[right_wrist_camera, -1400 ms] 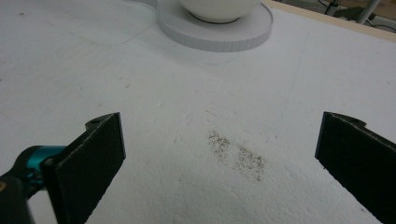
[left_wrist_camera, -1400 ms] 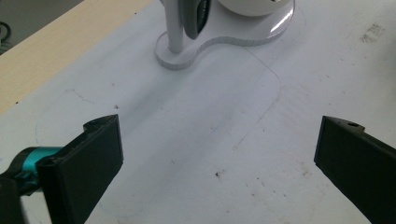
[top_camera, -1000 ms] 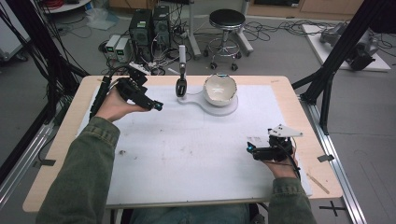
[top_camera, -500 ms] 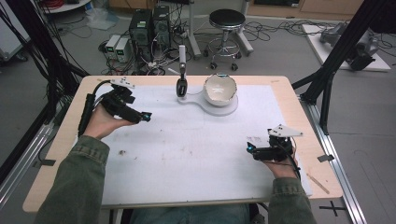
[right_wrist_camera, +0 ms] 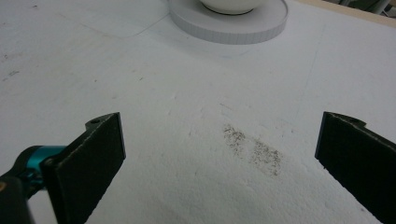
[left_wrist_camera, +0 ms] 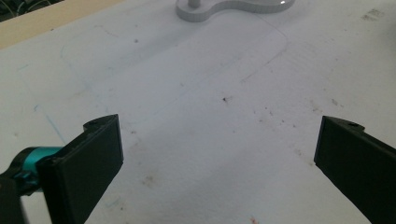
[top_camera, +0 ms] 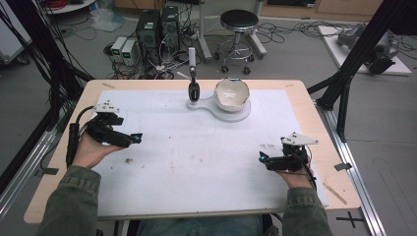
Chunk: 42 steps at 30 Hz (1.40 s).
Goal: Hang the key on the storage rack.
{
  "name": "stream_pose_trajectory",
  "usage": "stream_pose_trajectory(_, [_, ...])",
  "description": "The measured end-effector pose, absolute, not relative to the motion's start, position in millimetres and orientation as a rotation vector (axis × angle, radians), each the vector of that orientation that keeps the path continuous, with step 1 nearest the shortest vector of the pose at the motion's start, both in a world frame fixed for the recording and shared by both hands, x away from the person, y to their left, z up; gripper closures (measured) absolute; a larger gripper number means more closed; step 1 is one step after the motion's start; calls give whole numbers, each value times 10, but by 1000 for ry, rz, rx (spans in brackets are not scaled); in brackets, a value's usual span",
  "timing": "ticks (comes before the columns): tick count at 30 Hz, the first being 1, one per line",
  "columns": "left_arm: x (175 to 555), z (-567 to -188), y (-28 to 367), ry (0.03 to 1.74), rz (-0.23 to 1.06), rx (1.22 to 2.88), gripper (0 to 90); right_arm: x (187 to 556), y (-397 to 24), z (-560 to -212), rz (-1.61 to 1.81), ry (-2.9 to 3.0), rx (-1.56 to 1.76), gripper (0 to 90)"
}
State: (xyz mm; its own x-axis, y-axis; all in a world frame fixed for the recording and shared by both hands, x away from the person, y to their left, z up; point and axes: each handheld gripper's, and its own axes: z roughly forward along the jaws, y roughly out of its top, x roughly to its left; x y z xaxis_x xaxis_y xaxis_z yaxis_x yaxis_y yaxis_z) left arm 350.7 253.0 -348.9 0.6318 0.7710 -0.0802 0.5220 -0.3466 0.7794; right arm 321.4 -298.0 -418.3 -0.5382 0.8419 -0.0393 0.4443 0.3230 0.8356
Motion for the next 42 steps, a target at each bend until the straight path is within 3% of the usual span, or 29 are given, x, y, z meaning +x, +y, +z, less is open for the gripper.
stream_pose_trajectory(16, [3039,-3922,2885,1035,348,1943,18,3195,-2946,-4201,1119,2190,1112,6])
stream_pose_trajectory(26, [2838,-4047,2957,1016,386,1986,17,3188,-2940,-4199,1141,2229,1094,6])
stream_pose_trajectory(42, [2792,-4232,3056,1081,443,1984,17,3206,-2906,-4237,1115,2285,1060,6])
